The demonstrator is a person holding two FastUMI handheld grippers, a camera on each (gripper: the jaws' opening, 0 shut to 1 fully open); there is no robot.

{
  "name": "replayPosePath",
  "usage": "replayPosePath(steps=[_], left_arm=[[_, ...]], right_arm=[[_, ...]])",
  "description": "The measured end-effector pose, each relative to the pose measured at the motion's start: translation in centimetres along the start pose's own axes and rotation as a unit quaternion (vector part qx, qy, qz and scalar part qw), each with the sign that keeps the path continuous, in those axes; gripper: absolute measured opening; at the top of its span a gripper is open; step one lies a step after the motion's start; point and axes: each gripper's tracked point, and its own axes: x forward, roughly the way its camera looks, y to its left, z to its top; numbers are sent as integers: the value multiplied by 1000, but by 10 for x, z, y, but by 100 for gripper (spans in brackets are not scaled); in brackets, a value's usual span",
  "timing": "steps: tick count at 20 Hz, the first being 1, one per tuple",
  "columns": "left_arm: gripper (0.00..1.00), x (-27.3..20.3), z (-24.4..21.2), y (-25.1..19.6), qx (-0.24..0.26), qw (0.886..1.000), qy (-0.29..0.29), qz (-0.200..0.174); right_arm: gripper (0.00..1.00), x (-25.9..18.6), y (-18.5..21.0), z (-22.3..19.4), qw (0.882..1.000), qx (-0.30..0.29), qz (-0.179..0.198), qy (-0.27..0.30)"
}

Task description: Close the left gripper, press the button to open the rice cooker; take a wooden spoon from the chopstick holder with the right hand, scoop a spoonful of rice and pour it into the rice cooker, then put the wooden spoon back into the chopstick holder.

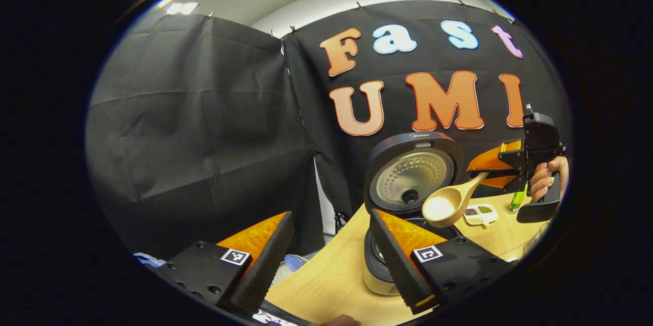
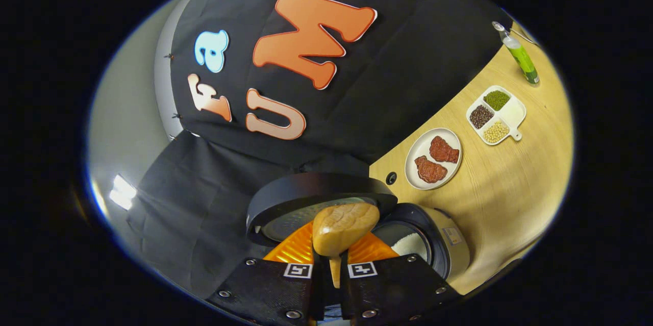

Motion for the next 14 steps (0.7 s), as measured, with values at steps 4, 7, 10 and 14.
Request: replayPosePath(steps=[4, 7, 10, 14], left_arm=[[100, 4, -4, 4, 1, 1000, 5, 3], [93, 6, -6, 1, -1, 1000, 8, 0], [93, 6, -7, 2, 0, 1000, 7, 0], [97, 7, -7, 3, -2, 1000, 9, 1]], right_arm=[[11, 11, -6, -3, 997, -65, -30, -6], [11, 12, 1, -6, 990, -136, -44, -10], [11, 15, 11, -6, 981, -187, -48, -16], [11, 16, 20, -10, 970, -239, -48, -19]])
